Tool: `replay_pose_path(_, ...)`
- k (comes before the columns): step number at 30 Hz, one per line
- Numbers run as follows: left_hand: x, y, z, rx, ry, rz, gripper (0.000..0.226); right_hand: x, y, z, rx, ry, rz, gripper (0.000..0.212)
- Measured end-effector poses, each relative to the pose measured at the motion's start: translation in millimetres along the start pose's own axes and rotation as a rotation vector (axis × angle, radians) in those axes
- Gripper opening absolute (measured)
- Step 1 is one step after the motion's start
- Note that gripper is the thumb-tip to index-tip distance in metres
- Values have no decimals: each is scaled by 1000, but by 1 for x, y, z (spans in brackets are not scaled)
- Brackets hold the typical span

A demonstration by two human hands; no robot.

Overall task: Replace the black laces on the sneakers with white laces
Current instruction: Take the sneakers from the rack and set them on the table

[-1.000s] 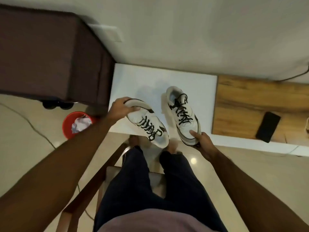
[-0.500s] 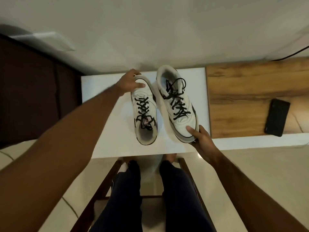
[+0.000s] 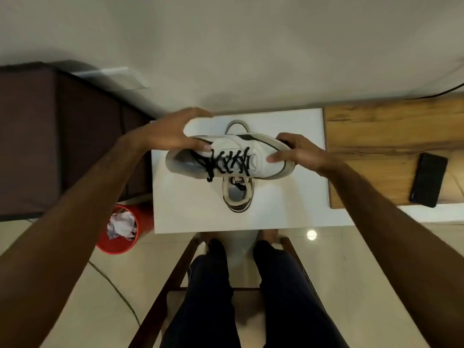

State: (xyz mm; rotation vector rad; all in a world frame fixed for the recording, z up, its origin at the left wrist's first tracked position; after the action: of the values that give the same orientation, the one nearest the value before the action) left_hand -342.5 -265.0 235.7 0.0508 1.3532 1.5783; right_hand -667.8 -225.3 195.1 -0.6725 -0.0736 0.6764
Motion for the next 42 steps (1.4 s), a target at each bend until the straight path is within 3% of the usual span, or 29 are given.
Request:
replay_pose_path(2,9,-7,12,-150,-246,95,94,8,-31,-17,-32,-51,82,44)
replay_pose_path(4,20,-25,28,-238,-263,234,88,20,-54,-33,-41,-86,120,30)
replay_pose_path(8,51,-55,64,-303,-106,417,81,51,-82,-70,-48,-28,30,22)
replay_pose_path(12,82,-84,95,-386,168,661,94,96,-109,-110,-46,228,-40,54)
replay_pose_path(15,102,-95,103,-421,269,815,70,121,-126,-144,-16,316,71,55)
replay_pose_path(20,135,-124,98,-433,437,954,86,153,-128,-202,-2,322,266,63)
replay_pose_path(25,157,-134,83,-544,563,841,93,164,-115,-217,11,346,392,57)
replay_pose_path(28,164,-132,75,-473,538,705,76,149,-99,-193,5,360,277,48)
replay_pose_path(30,166,-123,72,-438,528,661,67,133,-77,-162,-43,511,253,51)
replay_pose_path(33,171,-119,69,-429,571,665,95,116,-30,-118,126,705,162,72)
replay_pose_path(36,177,-116,65,-468,615,673,105,124,8,-101,402,497,-30,91)
replay_pose_path(39,186,-113,61,-487,673,642,102,141,23,-103,394,427,-84,97)
replay_pose_path(42,191,-109,59,-498,729,579,115,152,23,-106,395,448,-73,108)
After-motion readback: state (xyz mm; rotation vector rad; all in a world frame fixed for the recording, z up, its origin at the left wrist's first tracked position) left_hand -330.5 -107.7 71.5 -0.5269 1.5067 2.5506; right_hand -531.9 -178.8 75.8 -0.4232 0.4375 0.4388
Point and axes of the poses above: each hand's wrist, its own z-axis away from the middle knuckle, its own x-axis out of the palm, y = z × x, the point moved 2 cm from there along -z, towards the middle knuckle, and after that the axes turned 14 degrees about x, right-handed, at the moved point
